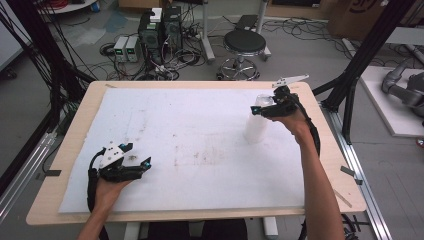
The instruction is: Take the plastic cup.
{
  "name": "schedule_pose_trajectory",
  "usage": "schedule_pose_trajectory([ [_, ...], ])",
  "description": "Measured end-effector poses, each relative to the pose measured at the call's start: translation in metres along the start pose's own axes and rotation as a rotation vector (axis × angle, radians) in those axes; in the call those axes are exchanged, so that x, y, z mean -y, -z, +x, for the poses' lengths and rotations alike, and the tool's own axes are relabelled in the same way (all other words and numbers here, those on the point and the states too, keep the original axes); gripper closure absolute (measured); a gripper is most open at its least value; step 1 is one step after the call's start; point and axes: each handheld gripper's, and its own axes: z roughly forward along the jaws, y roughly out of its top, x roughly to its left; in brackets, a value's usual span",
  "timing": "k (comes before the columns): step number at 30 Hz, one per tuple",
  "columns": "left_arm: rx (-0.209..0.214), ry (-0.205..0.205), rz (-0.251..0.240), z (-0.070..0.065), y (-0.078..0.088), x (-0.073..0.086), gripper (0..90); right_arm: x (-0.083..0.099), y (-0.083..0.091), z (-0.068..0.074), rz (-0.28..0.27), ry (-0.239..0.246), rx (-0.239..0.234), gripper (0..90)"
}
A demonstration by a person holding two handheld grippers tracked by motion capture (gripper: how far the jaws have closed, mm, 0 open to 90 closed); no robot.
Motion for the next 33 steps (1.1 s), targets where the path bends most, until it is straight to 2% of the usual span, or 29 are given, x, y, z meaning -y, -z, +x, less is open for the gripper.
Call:
schedule_pose_trajectory([
  [8, 0.002, 0.002, 0.001, 0.0, 0.0, 0.0, 14.5, -0.017, 0.015, 0.004, -0.035, 0.006, 0.01, 38.4],
  [11, 0.002, 0.0, 0.001, 0.0, 0.0, 0.0, 14.5, -0.029, 0.026, 0.006, -0.044, 0.007, 0.024, 38.9],
  [12, 0.002, 0.0, 0.002, 0.0, 0.0, 0.0, 14.5, -0.037, 0.035, 0.008, -0.068, 0.013, 0.034, 39.0],
  [13, 0.002, 0.0, 0.002, 0.0, 0.0, 0.0, 14.5, -0.037, 0.035, 0.008, -0.068, 0.013, 0.034, 39.0],
  [14, 0.002, 0.0, 0.003, 0.0, 0.0, 0.0, 14.5, -0.046, 0.044, 0.01, -0.072, 0.016, 0.045, 39.3],
  [15, 0.003, -0.002, 0.006, 0.0, 0.0, 0.0, 14.5, -0.046, 0.044, 0.01, -0.072, 0.016, 0.045, 39.3],
  [17, 0.004, -0.002, 0.006, 0.0, -0.001, 0.0, 14.5, -0.053, 0.054, 0.013, -0.099, 0.029, 0.049, 39.8],
  [22, 0.006, 0.004, 0.002, 0.001, 0.0, 0.0, 14.5, -0.069, 0.077, 0.019, -0.125, 0.037, 0.073, 40.3],
  [28, 0.009, 0.016, -0.002, 0.002, 0.001, 0.0, 14.5, -0.072, 0.092, 0.025, -0.147, 0.03, 0.059, 40.6],
  [33, 0.01, 0.011, -0.001, 0.002, 0.0, 0.0, 14.5, -0.067, 0.093, 0.04, -0.133, 0.045, 0.032, 40.7],
])
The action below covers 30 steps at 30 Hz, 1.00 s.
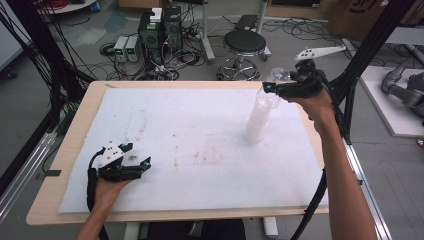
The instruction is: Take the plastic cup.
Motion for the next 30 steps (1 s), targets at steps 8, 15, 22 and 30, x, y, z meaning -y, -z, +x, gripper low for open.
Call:
schedule_pose_trajectory([
  [8, 0.0, 0.003, 0.001, 0.001, 0.0, 0.0, 14.5, 0.024, -0.017, 0.05, -0.03, 0.04, -0.122, 40.7],
  [15, -0.003, -0.002, -0.005, 0.0, 0.0, 0.0, 14.5, 0.051, -0.045, 0.1, -0.035, 0.113, -0.232, 40.9],
  [22, -0.003, 0.0, -0.002, 0.0, 0.0, 0.0, 14.5, 0.072, -0.07, 0.137, -0.055, 0.177, -0.325, 40.9],
  [30, -0.002, 0.001, 0.001, 0.0, 0.0, 0.0, 14.5, 0.094, -0.092, 0.144, -0.098, 0.155, -0.434, 41.0],
])
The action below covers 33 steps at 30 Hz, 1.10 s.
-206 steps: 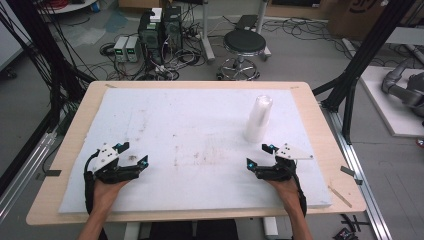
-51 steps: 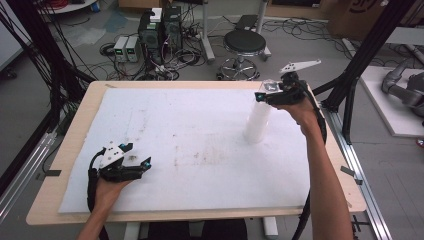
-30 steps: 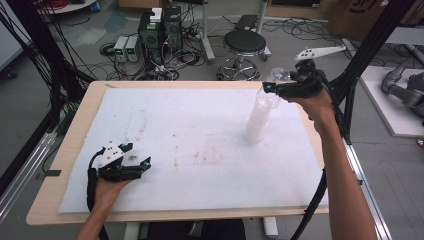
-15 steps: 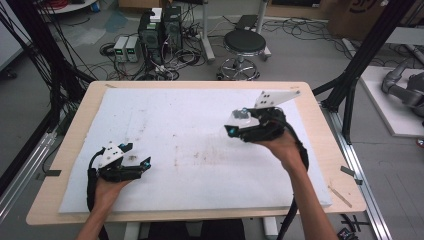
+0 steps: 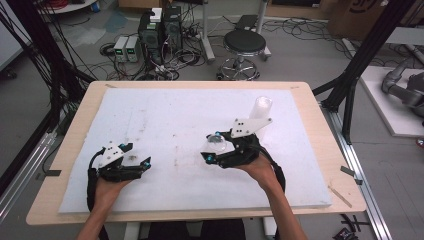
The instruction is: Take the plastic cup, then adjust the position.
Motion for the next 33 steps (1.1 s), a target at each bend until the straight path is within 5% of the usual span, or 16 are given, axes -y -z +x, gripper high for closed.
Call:
schedule_pose_trajectory([
  [4, -0.002, -0.003, 0.003, 0.0, 0.0, 0.0, 14.5, 0.01, -0.003, -0.002, -0.064, -0.028, -0.028, 41.3],
  [8, -0.002, -0.007, 0.002, -0.001, 0.0, 0.0, 14.5, 0.013, -0.004, -0.003, -0.057, -0.013, -0.029, 41.2],
  [21, 0.0, -0.009, 0.003, -0.001, 0.0, 0.0, 14.5, 0.019, -0.003, -0.005, -0.176, -0.025, -0.095, 41.1],
  [33, 0.002, -0.011, -0.004, -0.001, 0.0, 0.0, 14.5, 0.023, -0.003, -0.009, -0.182, -0.036, -0.09, 41.2],
])
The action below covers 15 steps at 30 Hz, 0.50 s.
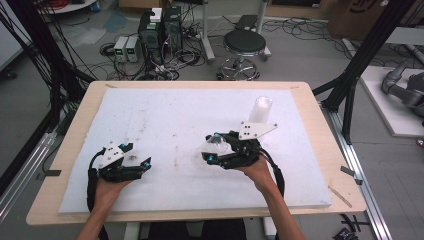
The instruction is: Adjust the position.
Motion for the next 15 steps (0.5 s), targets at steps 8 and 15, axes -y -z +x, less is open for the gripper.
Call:
schedule_pose_trajectory([
  [8, 0.002, -0.002, -0.01, 0.0001, 0.0012, 0.0002, 14.5, 0.0002, -0.0003, -0.0019, -0.002, -0.002, 0.008, 41.2],
  [15, 0.049, -0.016, -0.072, 0.0037, 0.0072, -0.0044, 14.5, -0.0009, 0.0028, -0.0028, -0.007, 0.004, 0.007, 41.4],
])
